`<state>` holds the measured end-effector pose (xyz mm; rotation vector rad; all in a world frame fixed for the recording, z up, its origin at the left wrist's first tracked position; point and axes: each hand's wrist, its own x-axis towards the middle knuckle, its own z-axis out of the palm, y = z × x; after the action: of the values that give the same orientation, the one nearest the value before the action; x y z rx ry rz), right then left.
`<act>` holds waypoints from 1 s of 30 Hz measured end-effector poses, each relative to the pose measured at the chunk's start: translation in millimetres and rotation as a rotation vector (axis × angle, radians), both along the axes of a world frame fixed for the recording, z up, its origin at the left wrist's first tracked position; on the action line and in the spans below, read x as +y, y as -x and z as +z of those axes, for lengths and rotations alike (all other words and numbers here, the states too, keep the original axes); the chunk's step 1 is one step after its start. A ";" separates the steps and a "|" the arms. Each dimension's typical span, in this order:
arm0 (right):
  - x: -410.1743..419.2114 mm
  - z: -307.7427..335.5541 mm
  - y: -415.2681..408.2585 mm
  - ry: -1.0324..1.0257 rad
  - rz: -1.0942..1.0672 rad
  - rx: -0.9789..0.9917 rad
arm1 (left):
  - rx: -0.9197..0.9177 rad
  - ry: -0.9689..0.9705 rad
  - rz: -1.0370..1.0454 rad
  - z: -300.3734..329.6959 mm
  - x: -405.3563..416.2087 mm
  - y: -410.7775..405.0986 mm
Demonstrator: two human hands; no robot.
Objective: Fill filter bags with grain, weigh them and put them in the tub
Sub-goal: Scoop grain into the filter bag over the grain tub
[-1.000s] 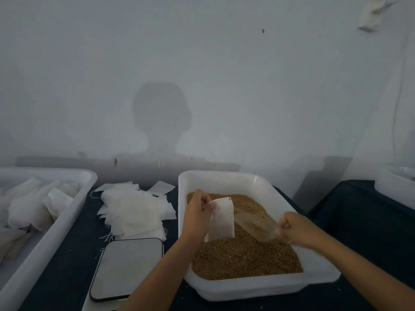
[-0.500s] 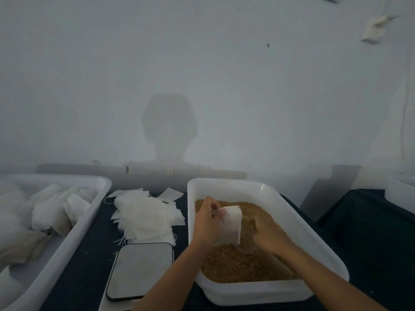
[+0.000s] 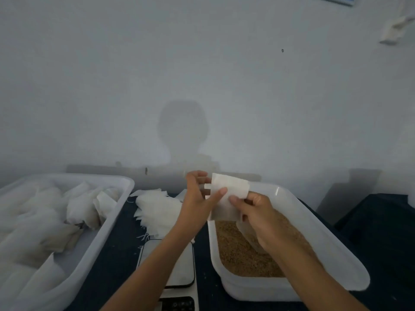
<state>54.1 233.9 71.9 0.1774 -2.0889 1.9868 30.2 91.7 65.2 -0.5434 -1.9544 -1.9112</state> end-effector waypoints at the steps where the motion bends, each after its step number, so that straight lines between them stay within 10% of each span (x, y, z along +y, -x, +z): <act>1: -12.3 2.6 -2.2 0.014 -0.004 0.008 | -0.008 0.040 0.018 -2.0 -11.9 -3.9; 30: -99.3 -131.7 21.6 -0.501 -0.078 0.073 | -0.160 0.511 0.411 -125.2 -105.0 -2.5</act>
<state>32.4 134.6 -59.9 0.2488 -2.4602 1.3585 32.6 -13.3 -59.9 -0.0922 -2.4402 -1.2397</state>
